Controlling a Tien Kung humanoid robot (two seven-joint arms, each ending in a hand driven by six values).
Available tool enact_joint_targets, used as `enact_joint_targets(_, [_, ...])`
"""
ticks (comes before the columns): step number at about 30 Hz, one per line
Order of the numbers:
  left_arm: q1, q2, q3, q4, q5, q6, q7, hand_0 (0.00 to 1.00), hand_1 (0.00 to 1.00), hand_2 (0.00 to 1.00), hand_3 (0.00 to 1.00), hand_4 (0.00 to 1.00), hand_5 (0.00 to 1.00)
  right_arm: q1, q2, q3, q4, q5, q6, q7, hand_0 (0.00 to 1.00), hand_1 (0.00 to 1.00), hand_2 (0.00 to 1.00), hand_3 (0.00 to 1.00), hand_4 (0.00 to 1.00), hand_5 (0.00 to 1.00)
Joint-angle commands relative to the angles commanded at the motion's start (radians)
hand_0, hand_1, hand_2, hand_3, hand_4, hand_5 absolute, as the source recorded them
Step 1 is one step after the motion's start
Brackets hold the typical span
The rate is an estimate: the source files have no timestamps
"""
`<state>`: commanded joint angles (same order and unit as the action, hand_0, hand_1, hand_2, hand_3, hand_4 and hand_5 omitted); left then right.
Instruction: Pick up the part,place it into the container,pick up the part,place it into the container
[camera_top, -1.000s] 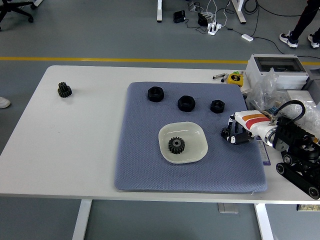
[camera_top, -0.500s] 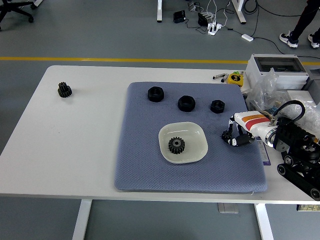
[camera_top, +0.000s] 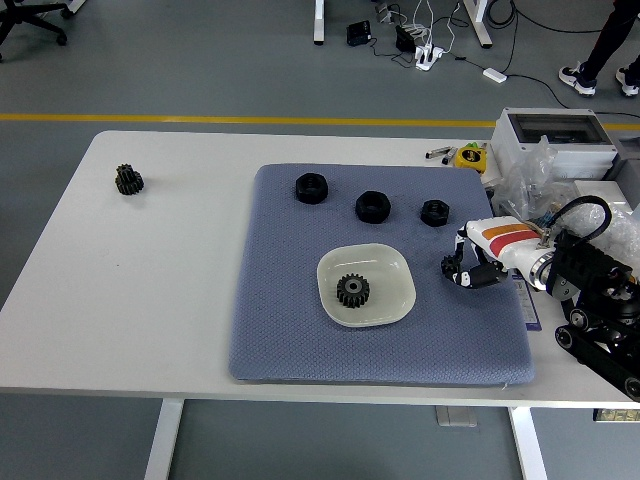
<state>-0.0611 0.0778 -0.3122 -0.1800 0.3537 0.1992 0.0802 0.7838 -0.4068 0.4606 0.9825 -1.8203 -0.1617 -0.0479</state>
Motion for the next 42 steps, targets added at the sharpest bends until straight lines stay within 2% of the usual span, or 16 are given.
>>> enact_joint_targets(9, [0.001, 0.002, 0.005, 0.0, -0.005, 0.0, -0.001, 0.762, 0.794, 0.846, 0.784, 0.773, 0.657, 0.013, -0.009, 0.01, 0.145, 0.012, -0.01, -0.024, 0.002, 0.029, 0.154, 0.27, 0.721, 0.382])
enact_joint_targets(14, [0.003, 0.003, 0.007, 0.0, -0.004, 0.0, -0.001, 0.761, 0.792, 0.842, 0.779, 0.771, 0.657, 0.031, 0.016, -0.027, 0.232, 0.064, -0.014, -0.038, 0.002, 0.027, 0.149, 0.265, 0.727, 0.384])
enact_joint_targets(17, [0.003, 0.003, 0.007, 0.0, -0.004, 0.0, -0.001, 0.761, 0.792, 0.842, 0.779, 0.771, 0.657, 0.052, 0.046, -0.059, 0.252, 0.085, -0.009, -0.043, 0.002, 0.027, 0.149, 0.265, 0.727, 0.384])
enact_joint_targets(23, [0.003, 0.003, 0.008, -0.001, -0.003, 0.001, 0.0, 0.761, 0.793, 0.842, 0.776, 0.771, 0.656, 0.086, 0.111, -0.123, 0.228, 0.105, -0.014, -0.045, 0.002, 0.026, 0.147, 0.265, 0.728, 0.389])
enact_joint_targets(28, [0.002, 0.004, 0.008, -0.002, -0.001, 0.001, 0.001, 0.761, 0.792, 0.842, 0.775, 0.769, 0.656, 0.104, 0.156, -0.164, 0.166, 0.118, -0.022, -0.042, 0.002, 0.029, 0.148, 0.268, 0.732, 0.387])
enact_joint_targets(36, [0.0, 0.004, 0.004, -0.003, 0.009, 0.001, 0.004, 0.76, 0.791, 0.842, 0.772, 0.766, 0.654, 0.11, 0.177, -0.197, 0.071, 0.166, -0.04, -0.033, 0.002, 0.031, 0.151, 0.276, 0.741, 0.385])
enact_joint_targets(42, [-0.001, 0.003, 0.004, -0.004, 0.009, 0.001, 0.004, 0.76, 0.789, 0.84, 0.769, 0.766, 0.654, 0.108, 0.169, -0.198, 0.044, 0.193, -0.036, -0.029, 0.002, 0.04, 0.159, 0.294, 0.769, 0.366])
